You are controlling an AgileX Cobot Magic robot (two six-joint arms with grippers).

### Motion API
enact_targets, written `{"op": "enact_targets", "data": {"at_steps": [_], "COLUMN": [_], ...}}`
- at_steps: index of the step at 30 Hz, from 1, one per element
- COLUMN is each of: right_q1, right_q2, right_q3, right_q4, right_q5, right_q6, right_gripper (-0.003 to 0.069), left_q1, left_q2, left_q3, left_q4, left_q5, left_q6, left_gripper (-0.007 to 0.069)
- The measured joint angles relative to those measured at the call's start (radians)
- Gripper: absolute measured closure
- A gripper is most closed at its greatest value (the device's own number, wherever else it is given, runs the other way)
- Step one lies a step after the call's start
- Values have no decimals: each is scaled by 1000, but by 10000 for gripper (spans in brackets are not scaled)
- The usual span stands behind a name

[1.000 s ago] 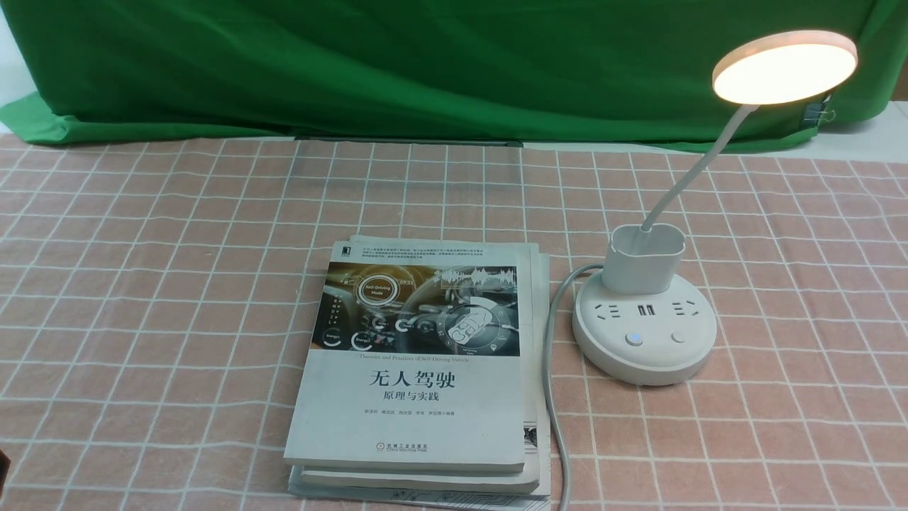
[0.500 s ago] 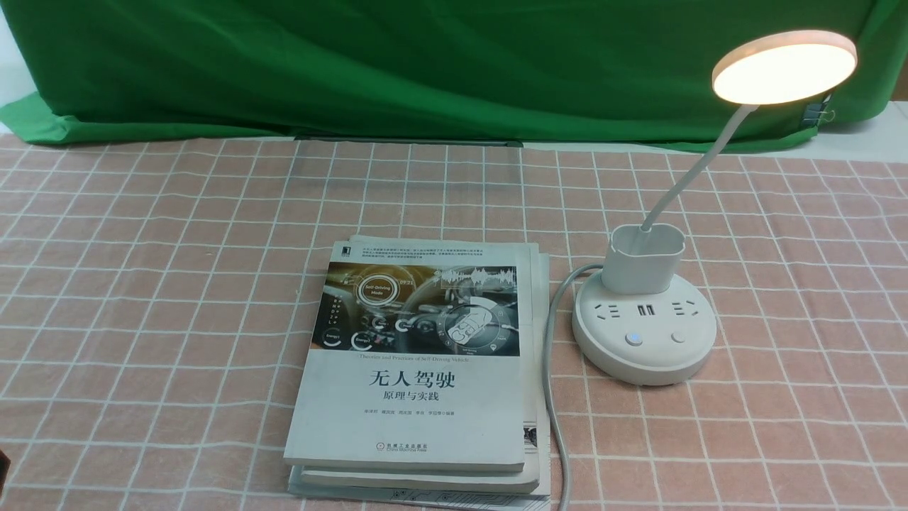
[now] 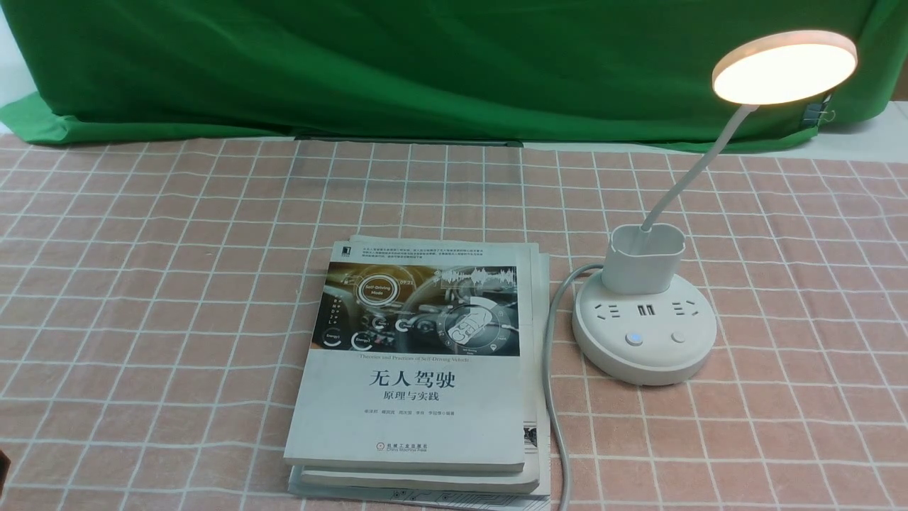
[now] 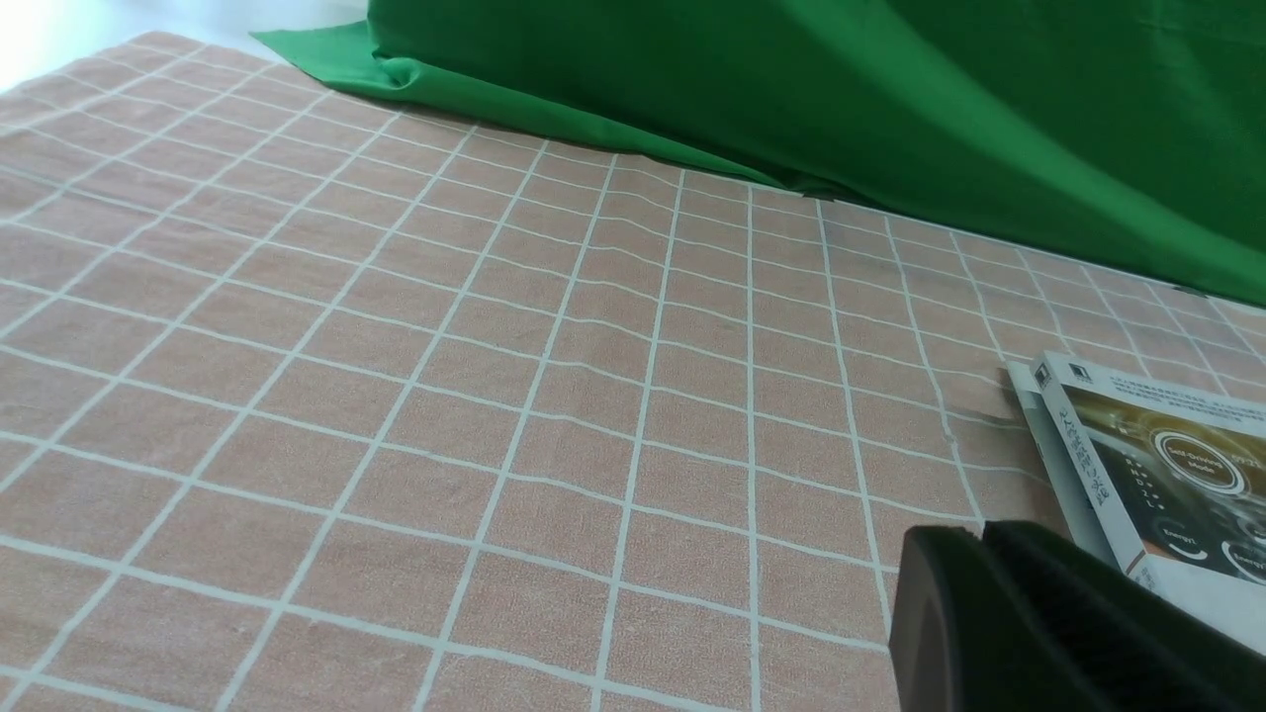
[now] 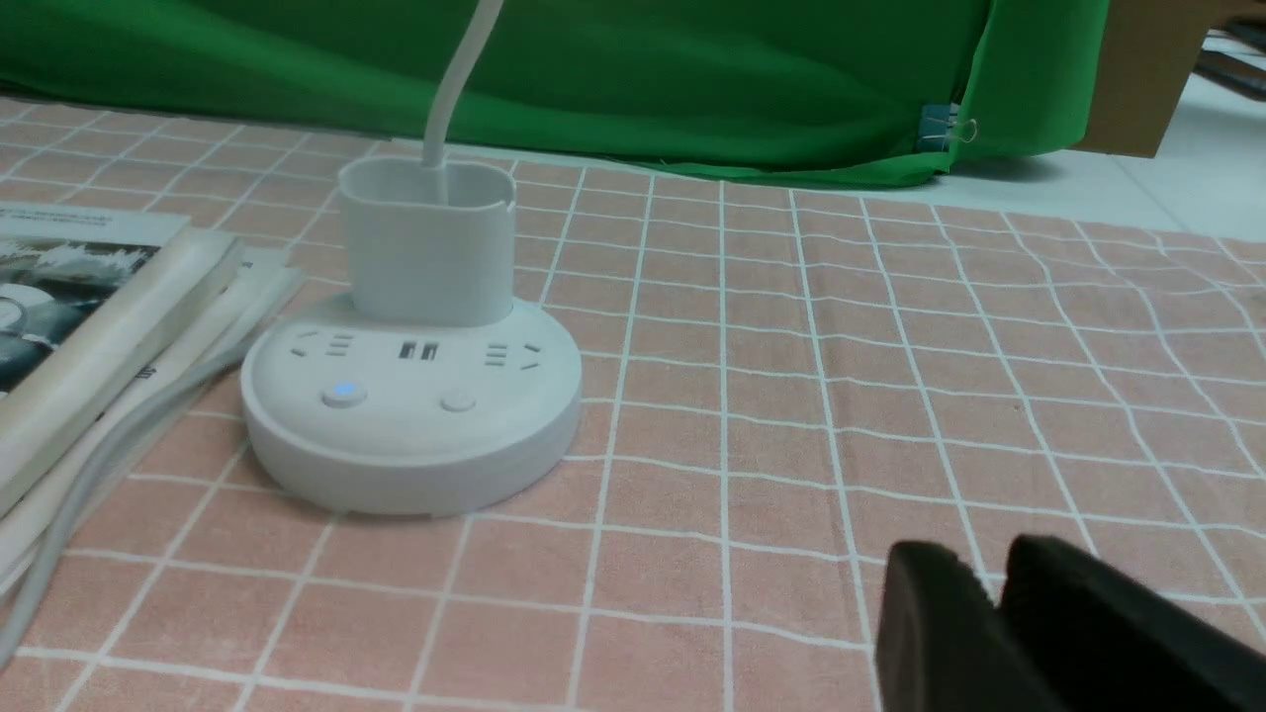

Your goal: Turn on the table lamp on the pink coffee tablecloth with your hand.

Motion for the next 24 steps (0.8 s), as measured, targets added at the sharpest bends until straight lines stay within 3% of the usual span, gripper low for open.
{"op": "enact_targets", "data": {"at_steps": [24], "right_q1": [0], "right_q2": [0], "right_q3": [0], "right_q4": [0], "right_q5": [0], "right_q6": [0], "right_gripper": [442], "left_q1": [0], "left_q2": [0], "left_q3": [0], "left_q4": [0], "left_q5": [0], "left_q6": [0], "left_gripper": [606]}}
